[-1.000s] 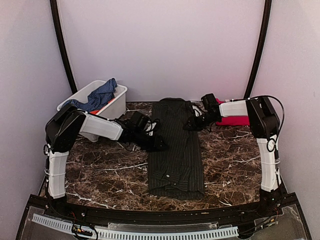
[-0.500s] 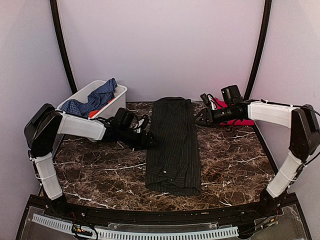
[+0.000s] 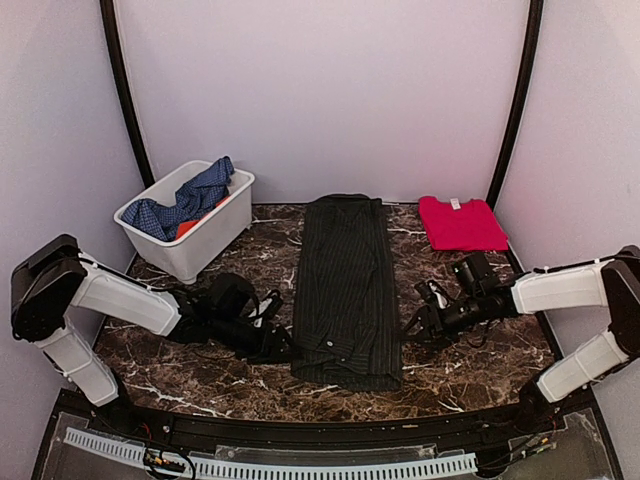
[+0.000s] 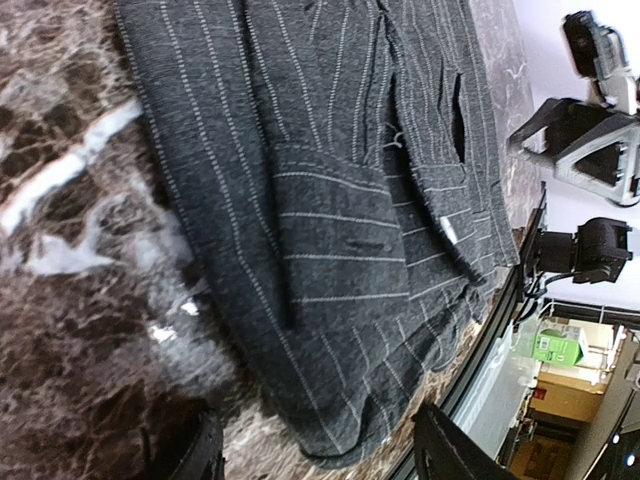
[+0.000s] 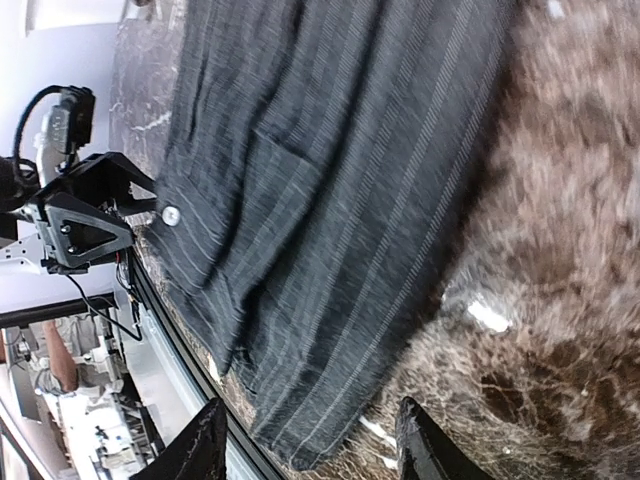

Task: Fold and stack the mixed laundry pile
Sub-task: Pick up the rectangle-folded shirt from the center of the board.

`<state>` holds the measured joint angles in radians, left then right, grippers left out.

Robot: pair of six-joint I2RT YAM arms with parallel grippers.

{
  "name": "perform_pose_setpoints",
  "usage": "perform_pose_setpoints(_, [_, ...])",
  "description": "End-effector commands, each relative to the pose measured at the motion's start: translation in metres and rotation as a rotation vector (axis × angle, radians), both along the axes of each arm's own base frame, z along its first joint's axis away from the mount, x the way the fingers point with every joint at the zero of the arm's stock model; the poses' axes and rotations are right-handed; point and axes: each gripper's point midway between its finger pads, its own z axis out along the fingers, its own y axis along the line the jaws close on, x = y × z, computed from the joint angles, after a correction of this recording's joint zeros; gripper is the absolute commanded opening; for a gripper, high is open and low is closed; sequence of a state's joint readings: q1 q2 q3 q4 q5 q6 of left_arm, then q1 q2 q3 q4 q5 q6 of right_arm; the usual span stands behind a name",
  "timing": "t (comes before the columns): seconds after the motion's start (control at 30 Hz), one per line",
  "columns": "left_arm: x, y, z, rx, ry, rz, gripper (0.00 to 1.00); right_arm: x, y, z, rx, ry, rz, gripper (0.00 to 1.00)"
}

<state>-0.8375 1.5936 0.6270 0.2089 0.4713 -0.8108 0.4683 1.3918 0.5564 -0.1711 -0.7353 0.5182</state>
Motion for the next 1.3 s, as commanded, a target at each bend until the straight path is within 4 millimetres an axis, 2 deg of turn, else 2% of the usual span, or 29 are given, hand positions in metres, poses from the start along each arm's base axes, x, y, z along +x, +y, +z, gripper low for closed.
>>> perform_pose_setpoints(0.0, [-0.003,-0.006,-0.009,-0.045,0.041,0.045,0.63,0.000,0.012,-0.008,0.067,0.019,-0.020,0.53])
perform_pose_setpoints(0.1, [-0.006,-0.010,-0.014,-0.084,0.067,0.056,0.60,-0.010,0.018,-0.024,0.077,0.070,-0.007,0.52])
perform_pose_setpoints(0.23, [-0.012,-0.013,-0.025,-0.093,0.097,0.048,0.53,-0.017,0.024,-0.033,0.080,0.095,0.013,0.51])
perform_pose_setpoints(0.43, [-0.020,-0.016,-0.031,-0.094,0.120,0.027,0.35,-0.033,0.030,-0.045,0.083,0.148,0.036,0.40])
perform_pose_setpoints(0.6, [-0.026,-0.015,-0.033,-0.096,0.132,0.019,0.22,-0.048,0.026,-0.057,0.075,0.187,0.032,0.31])
perform_pose_setpoints(0.7, [-0.032,-0.014,-0.036,-0.096,0.147,0.017,0.25,-0.057,0.023,-0.062,0.081,0.218,0.028,0.35])
perform_pose_setpoints(0.73, [-0.033,-0.015,-0.036,-0.098,0.150,0.015,0.33,-0.060,0.022,-0.064,0.080,0.227,0.024,0.39])
perform_pose_setpoints(0.8, [-0.036,-0.015,-0.039,-0.095,0.159,0.014,0.39,-0.065,0.020,-0.068,0.082,0.241,0.024,0.40])
perform_pose_setpoints(0.97, [-0.048,-0.011,-0.049,-0.102,0.216,0.024,0.40,-0.080,0.015,-0.075,0.080,0.281,0.020,0.38])
perform_pose_setpoints(1.13, [-0.055,-0.008,-0.051,-0.118,0.217,0.024,0.35,-0.086,0.012,-0.077,0.077,0.283,0.014,0.32])
perform_pose_setpoints(1.2, [-0.054,-0.014,-0.046,-0.134,0.197,0.012,0.30,-0.085,0.015,-0.076,0.084,0.277,0.016,0.23])
perform_pose_setpoints(1.27, [-0.052,-0.021,-0.040,-0.153,0.174,-0.003,0.21,-0.083,0.020,-0.073,0.087,0.264,0.022,0.18])
